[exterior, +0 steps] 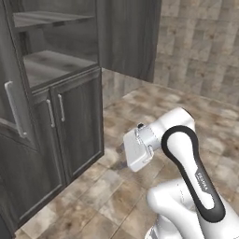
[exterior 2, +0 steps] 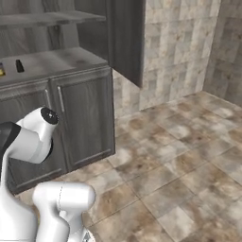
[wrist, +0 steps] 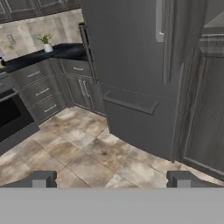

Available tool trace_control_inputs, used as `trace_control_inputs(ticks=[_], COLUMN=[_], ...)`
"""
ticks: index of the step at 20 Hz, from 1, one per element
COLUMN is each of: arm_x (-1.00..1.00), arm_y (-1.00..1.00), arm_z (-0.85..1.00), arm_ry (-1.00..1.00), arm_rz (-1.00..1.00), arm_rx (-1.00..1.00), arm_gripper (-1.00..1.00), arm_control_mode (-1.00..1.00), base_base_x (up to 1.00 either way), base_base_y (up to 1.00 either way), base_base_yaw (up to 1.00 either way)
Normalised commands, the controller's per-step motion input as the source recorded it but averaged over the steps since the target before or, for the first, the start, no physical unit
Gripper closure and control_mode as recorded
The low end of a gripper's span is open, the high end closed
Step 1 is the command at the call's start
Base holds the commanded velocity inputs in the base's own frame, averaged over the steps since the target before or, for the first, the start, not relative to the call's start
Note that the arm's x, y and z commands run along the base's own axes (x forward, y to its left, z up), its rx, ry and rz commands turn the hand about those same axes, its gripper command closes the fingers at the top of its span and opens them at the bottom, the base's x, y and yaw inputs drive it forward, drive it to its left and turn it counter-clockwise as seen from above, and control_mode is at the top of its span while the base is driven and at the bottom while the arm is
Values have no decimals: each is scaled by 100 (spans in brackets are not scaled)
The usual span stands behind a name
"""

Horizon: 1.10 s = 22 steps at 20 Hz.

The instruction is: Collect the turmeric, mayonnaise, and shaker from the cabinet and place them next to the stove.

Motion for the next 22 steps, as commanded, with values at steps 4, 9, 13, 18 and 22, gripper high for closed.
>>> trace_control_inputs(ticks=[4,9,13,18,22], arm_x=[0,0,0,0,0], arm_y=[0,0,0,0,0], arm_z=[0,0,0,0,0], arm_ry=[0,0,0,0,0], arm_rz=[0,0,0,0,0], arm_rx=[0,0,0,0,0], arm_gripper=[-100,-100,-100,-100,-100], arm_control_mode=[100,100,100,100,100], base_base_x=[94,84,70,57,61], base_base_y=[0,0,-1,-11,-7], base_base_yaw=[5,15,20,20,21])
